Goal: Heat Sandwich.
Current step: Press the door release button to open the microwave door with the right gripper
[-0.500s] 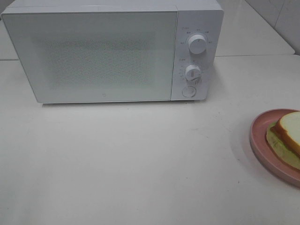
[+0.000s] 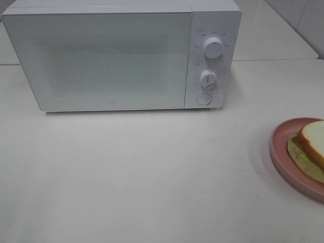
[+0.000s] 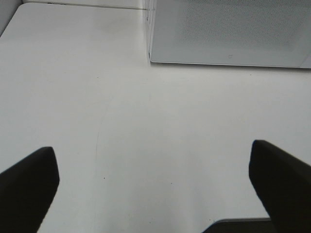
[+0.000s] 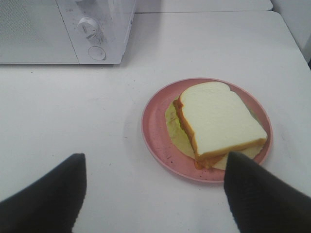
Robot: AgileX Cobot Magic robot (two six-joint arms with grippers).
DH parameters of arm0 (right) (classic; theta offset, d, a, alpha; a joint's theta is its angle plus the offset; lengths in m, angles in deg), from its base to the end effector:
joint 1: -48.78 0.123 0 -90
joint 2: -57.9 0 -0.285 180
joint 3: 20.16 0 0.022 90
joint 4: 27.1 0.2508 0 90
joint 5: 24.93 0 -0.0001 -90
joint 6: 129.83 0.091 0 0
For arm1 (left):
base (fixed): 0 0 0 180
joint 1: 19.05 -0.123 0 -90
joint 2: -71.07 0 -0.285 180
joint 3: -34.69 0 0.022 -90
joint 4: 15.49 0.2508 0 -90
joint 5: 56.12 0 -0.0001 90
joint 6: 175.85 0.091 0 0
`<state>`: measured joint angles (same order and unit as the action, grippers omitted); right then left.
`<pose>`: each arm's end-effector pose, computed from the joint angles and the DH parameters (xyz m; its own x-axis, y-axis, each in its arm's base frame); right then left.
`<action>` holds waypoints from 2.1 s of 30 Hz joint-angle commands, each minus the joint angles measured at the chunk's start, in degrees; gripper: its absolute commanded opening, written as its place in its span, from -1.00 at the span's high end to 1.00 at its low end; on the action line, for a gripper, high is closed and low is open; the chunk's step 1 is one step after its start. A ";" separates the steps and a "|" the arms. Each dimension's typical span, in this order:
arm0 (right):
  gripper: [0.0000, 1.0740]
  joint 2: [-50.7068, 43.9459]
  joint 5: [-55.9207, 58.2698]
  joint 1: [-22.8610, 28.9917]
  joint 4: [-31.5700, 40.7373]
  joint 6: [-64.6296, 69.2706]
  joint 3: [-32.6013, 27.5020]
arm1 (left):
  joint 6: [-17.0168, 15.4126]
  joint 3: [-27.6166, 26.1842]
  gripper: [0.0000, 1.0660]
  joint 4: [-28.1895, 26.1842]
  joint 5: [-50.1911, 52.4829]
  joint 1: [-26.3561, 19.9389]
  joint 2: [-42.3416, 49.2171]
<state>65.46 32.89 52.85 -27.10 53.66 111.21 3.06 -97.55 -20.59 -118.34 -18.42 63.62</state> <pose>-0.0033 -0.0002 0.2812 -0.4094 0.0319 -0.9118 -0.0461 0.9974 0.0556 -0.0087 -0.0071 0.2794 -0.4632 -0.0553 -0.8845 0.0529 0.9946 -0.0898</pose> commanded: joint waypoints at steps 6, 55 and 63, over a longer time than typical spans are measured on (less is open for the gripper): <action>-0.39 0.23 -4.87 -0.40 0.00 0.92 2.18 | 0.11 0.00 -0.87 -0.57 0.80 0.34 1.20; -0.38 56.09 -57.81 -0.40 0.00 0.63 2.35 | 0.11 0.00 -0.87 -0.57 0.80 0.34 1.20; -0.38 63.71 -78.61 -0.34 3.67 -2.35 -3.15 | 0.11 0.00 -0.87 -0.57 0.80 0.34 1.20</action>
<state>128.31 -41.03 52.85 -25.10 53.14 108.92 3.06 -97.49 -20.59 -118.34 -18.42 63.62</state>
